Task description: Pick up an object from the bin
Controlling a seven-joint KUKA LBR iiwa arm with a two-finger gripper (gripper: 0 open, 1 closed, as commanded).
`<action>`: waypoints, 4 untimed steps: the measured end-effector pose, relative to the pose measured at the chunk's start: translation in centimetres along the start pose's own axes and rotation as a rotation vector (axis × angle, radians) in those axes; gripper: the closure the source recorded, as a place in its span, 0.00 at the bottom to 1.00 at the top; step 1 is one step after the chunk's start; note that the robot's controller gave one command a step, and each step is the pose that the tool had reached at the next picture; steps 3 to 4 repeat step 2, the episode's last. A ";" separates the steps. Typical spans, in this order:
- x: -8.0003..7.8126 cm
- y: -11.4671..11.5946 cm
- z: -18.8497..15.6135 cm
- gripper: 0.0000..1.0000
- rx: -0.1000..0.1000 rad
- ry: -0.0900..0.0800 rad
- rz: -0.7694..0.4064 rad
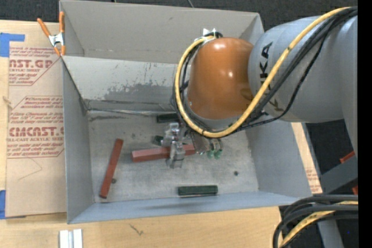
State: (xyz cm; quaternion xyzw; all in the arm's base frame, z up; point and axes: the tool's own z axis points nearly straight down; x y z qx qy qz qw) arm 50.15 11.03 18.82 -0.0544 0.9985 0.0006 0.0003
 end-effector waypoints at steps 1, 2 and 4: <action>0.0 0.0 0.0 1.00 0.000 0.000 0.000; -0.1 -0.5 -5.2 1.00 0.001 -0.001 0.002; -0.1 -0.5 -5.2 1.00 0.001 -0.001 0.002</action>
Offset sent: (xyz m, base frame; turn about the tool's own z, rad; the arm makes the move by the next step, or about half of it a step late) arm 0.0014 -0.0056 0.0522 0.0031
